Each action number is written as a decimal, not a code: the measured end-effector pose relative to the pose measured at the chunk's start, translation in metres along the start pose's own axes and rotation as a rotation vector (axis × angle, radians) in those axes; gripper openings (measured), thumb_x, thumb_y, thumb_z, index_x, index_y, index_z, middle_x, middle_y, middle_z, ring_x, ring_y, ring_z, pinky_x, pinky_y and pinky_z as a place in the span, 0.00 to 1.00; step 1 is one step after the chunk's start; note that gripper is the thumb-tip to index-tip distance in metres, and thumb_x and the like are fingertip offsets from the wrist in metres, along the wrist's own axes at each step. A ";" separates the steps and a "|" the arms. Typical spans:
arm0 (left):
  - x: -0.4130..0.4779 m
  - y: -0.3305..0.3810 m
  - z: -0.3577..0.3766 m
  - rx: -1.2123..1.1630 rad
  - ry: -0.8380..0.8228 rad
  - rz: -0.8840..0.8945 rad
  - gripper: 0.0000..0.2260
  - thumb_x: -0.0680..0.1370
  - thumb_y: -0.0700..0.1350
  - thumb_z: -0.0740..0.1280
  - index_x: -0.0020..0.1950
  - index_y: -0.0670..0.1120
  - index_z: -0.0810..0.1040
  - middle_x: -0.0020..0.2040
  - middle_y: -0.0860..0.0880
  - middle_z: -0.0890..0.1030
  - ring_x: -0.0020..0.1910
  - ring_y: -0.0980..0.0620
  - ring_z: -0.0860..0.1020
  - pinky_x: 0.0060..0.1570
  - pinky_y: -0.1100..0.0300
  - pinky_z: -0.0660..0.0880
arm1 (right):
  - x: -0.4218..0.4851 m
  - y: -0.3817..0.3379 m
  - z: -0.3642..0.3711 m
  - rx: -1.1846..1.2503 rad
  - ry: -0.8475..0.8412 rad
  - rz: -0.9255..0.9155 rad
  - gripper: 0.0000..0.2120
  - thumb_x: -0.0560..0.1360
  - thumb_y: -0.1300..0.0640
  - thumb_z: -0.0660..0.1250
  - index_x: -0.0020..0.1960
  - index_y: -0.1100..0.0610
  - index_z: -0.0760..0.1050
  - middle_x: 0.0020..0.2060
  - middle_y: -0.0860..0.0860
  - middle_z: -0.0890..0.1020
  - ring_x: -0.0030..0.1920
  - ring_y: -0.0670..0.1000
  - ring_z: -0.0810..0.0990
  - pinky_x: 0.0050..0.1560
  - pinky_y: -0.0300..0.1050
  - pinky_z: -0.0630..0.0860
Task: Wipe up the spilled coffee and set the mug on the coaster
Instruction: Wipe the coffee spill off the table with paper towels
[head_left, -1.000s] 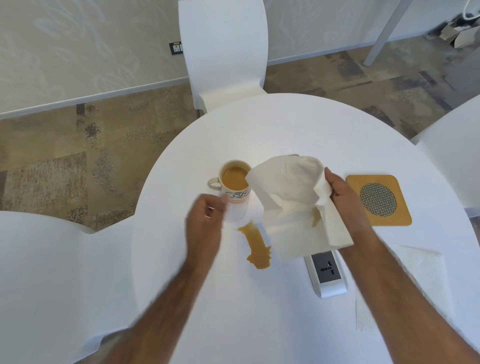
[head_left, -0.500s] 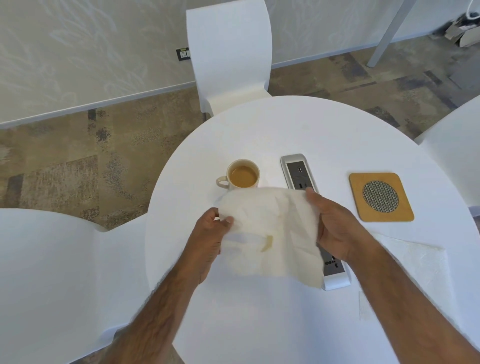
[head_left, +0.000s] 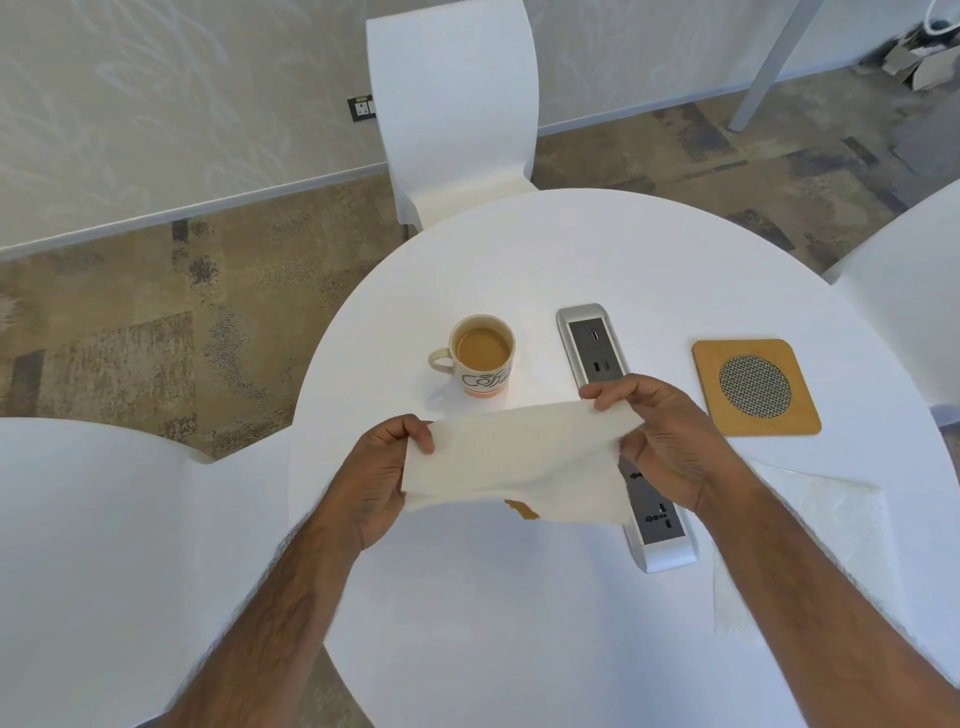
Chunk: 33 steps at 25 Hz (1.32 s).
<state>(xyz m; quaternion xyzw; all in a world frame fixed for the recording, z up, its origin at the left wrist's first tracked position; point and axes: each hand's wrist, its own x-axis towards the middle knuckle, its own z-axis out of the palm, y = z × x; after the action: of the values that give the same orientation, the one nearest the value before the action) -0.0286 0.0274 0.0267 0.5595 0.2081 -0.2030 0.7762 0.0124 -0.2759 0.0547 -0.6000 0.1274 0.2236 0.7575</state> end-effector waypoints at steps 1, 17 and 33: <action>0.001 -0.001 -0.001 0.014 -0.015 -0.004 0.22 0.77 0.28 0.57 0.32 0.48 0.78 0.52 0.45 0.84 0.48 0.43 0.80 0.38 0.54 0.74 | -0.001 0.003 -0.002 -0.035 0.015 -0.010 0.20 0.78 0.74 0.61 0.39 0.56 0.85 0.54 0.56 0.85 0.50 0.52 0.83 0.39 0.43 0.79; 0.041 -0.040 0.005 0.834 0.364 0.305 0.10 0.77 0.35 0.70 0.55 0.46 0.83 0.57 0.49 0.80 0.56 0.51 0.77 0.52 0.75 0.66 | 0.027 0.068 0.009 -0.906 0.299 -0.222 0.12 0.76 0.66 0.67 0.46 0.50 0.81 0.46 0.46 0.78 0.43 0.44 0.77 0.48 0.43 0.76; 0.028 -0.101 0.039 1.713 0.376 0.433 0.32 0.82 0.43 0.55 0.84 0.45 0.46 0.85 0.40 0.40 0.83 0.36 0.41 0.81 0.38 0.45 | 0.019 0.124 0.037 -1.666 0.025 -0.503 0.31 0.79 0.57 0.66 0.80 0.54 0.62 0.82 0.61 0.58 0.82 0.64 0.52 0.80 0.66 0.53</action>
<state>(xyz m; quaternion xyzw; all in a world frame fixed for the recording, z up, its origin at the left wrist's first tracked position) -0.0573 -0.0418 -0.0566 0.9967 -0.0007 -0.0430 0.0681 -0.0353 -0.2141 -0.0507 -0.9717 -0.2056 0.0634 0.0972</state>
